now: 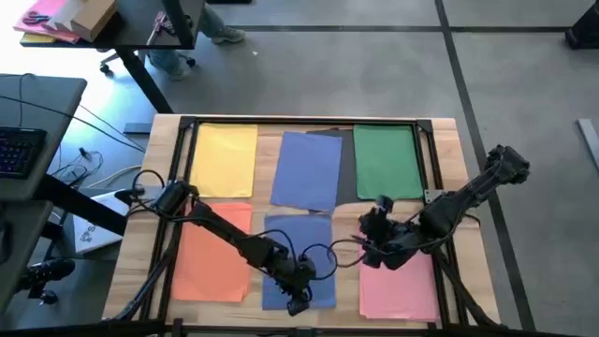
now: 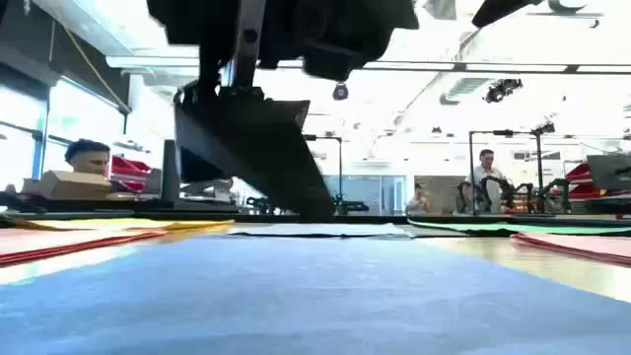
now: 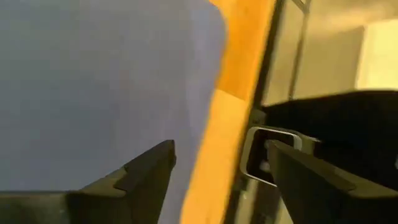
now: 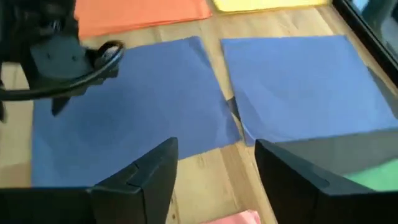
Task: Organize paper
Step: Stack the blue paper on top the other blue paper
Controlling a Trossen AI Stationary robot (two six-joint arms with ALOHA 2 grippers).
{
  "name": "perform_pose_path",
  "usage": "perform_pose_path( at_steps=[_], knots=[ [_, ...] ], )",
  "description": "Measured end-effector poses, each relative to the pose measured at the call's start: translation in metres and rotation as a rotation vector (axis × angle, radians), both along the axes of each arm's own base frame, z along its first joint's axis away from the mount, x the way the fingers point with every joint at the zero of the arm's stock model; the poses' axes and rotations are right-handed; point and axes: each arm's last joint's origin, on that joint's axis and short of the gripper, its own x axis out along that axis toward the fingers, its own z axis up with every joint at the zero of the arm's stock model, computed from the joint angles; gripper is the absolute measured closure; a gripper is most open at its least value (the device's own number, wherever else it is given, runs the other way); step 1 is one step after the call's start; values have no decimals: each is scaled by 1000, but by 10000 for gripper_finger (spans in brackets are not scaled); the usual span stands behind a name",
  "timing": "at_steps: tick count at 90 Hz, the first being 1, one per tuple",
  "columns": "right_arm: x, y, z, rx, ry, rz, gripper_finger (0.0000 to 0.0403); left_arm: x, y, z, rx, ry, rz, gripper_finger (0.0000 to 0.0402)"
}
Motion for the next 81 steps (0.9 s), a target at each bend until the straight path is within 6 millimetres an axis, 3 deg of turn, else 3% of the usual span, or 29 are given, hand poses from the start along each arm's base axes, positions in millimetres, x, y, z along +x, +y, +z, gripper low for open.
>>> perform_pose_path(
  at_steps=[15, 31, 43, 54, 64, 81],
  knots=[
    [24, 18, -31, -46, 66, 93, 198, -1, 14, 33, 34, 22, -61, 160],
    [26, 26, -43, -8, 86, 48, 203, -51, 31, 86, 335, 89, -38, 172],
    [14, 27, -40, -76, 147, 117, 204, -78, 56, 110, 530, 63, 84, 181],
    [-8, 9, -23, -116, 209, 80, 204, -90, 78, 109, 569, 47, 156, 189],
    [-25, -7, 3, -75, 126, 33, 204, -105, 95, 102, 622, 26, 166, 195],
    [-46, -38, 32, -20, 8, -104, 204, -119, 123, 65, 845, 32, 166, 198]
  ],
)
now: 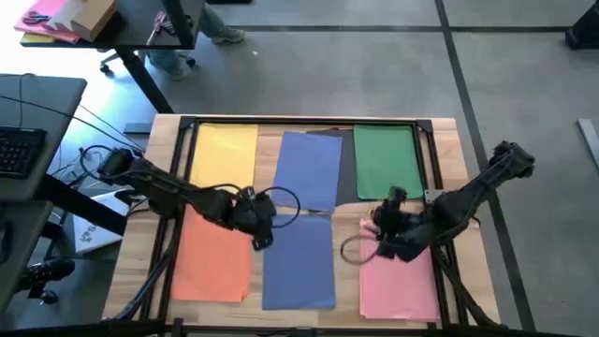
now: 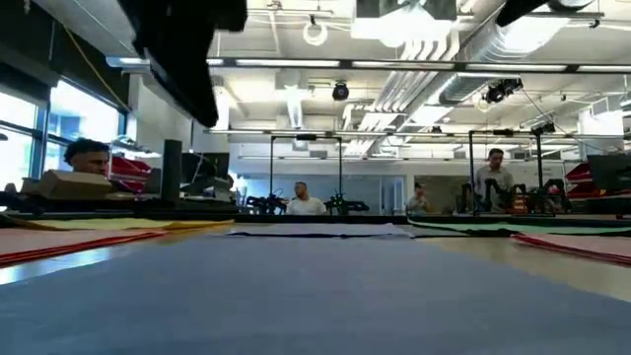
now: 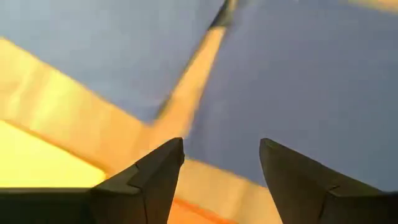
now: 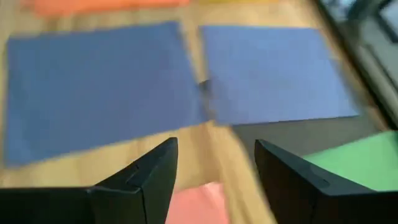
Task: Organize paper
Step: Stack the blue paper on top the other blue paper
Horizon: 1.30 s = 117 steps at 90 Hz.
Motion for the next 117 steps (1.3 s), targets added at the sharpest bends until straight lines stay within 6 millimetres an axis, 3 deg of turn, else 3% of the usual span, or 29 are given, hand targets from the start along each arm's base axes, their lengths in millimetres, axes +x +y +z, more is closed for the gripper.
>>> perform_pose_path(
  at_steps=[16, 32, 52, 72, 117],
  knots=[
    [-16, -25, 14, 39, -64, -148, 204, 3, 23, -38, 112, 43, -84, 198],
    [-24, -44, 15, 32, -44, -282, 204, 12, 49, -62, 257, 38, -108, 198],
    [-23, -55, 14, 13, -20, -352, 204, 21, 68, -97, 267, 159, -295, 198],
    [-21, -63, 14, -33, 1, -358, 204, 32, 77, -108, 379, 181, -416, 198],
    [-17, -85, 14, -110, 65, -390, 204, 36, 80, -106, 546, 260, -511, 198]
  ],
)
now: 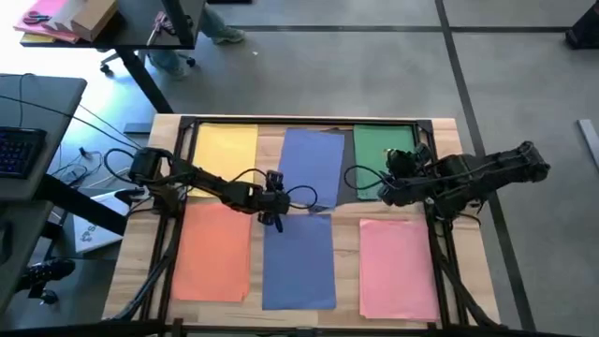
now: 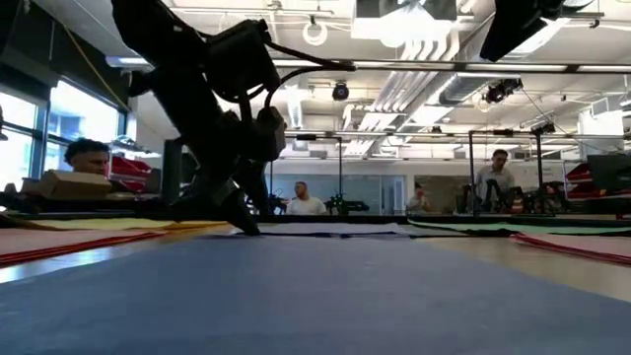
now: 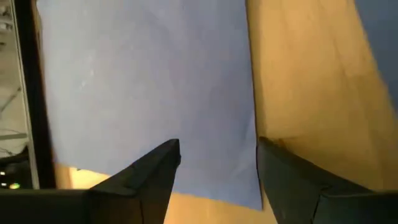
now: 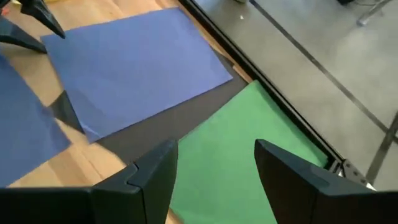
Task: Organize paper
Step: Stack the blue paper on top the other blue paper
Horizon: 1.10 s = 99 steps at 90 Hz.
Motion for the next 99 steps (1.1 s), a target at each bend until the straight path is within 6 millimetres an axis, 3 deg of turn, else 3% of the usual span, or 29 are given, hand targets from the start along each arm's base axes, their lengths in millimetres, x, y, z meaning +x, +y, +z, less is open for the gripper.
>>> perform_pose_path(
  at_steps=[61, 83, 99],
  knots=[
    [3, 0, 1, 14, -40, -9, 204, -7, 0, -6, 17, 98, -67, 208],
    [18, 4, -1, 4, -59, 42, 204, -14, 3, -13, 9, 122, -70, 246],
    [38, 8, -10, 3, -51, 67, 204, -15, 2, -16, -33, 138, -93, 309]
  ],
)
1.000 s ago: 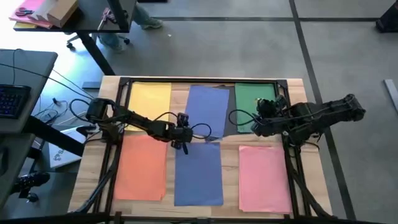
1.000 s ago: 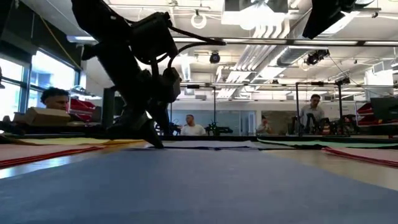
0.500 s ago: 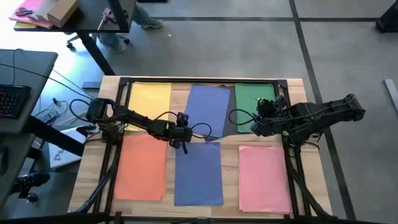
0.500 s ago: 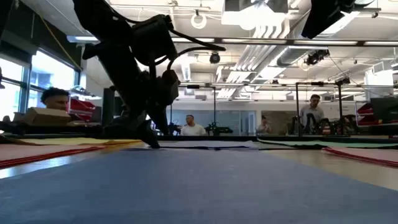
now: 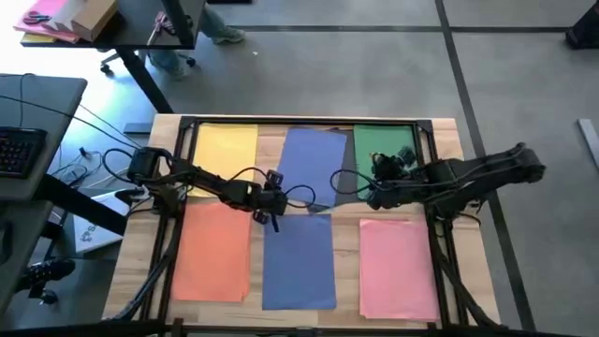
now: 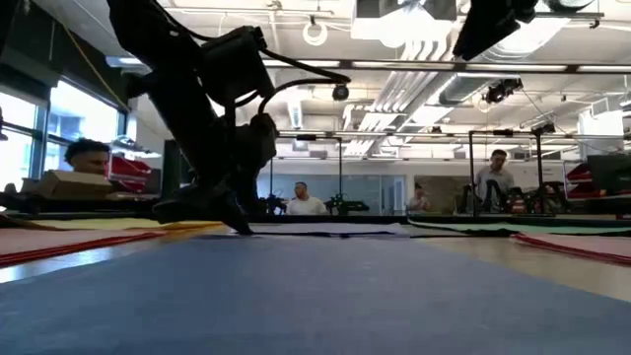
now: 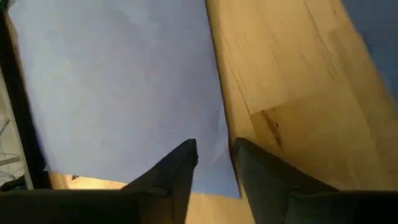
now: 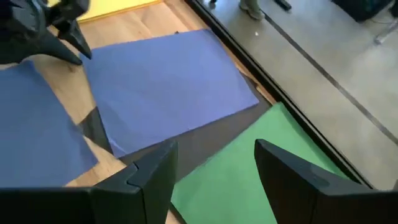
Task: Organize paper
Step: Stack the blue paper on top the other blue paper, then stack the blue paper on top of the other blue paper
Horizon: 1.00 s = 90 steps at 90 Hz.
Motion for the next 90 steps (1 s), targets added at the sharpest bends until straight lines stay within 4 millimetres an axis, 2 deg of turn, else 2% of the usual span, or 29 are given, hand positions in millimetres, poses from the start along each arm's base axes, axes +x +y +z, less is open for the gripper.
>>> perform_pose_path(
  at_steps=[8, 17, 24, 35, 45, 55, 61, 74, 90],
  knots=[
    [14, -7, -8, 40, 17, -35, 204, 0, -2, -1, 0, 5, -2, 346],
    [33, -34, -21, 108, 45, -118, 208, -1, -7, -2, 12, 2, -15, 375],
    [50, -68, -31, 172, 46, -140, 219, 0, -12, -1, 20, -8, -29, 383],
    [75, -131, -56, 215, 52, -113, 253, 0, -17, -1, 38, -14, -38, 382],
    [79, -187, -82, 246, 70, -135, 301, 0, -18, -1, 77, -19, -27, 376],
    [79, -225, -114, 391, 44, -115, 366, 0, -18, -1, 90, -29, -6, 370],
    [79, -239, -133, 441, 61, -118, 393, 0, -18, -1, 81, -40, 12, 365],
    [81, -250, -167, 483, 146, -153, 398, 0, -18, 0, 34, -85, 88, 347],
    [86, -253, -189, 481, 175, -199, 402, 0, -16, 0, 27, -97, 116, 310]
  ],
)
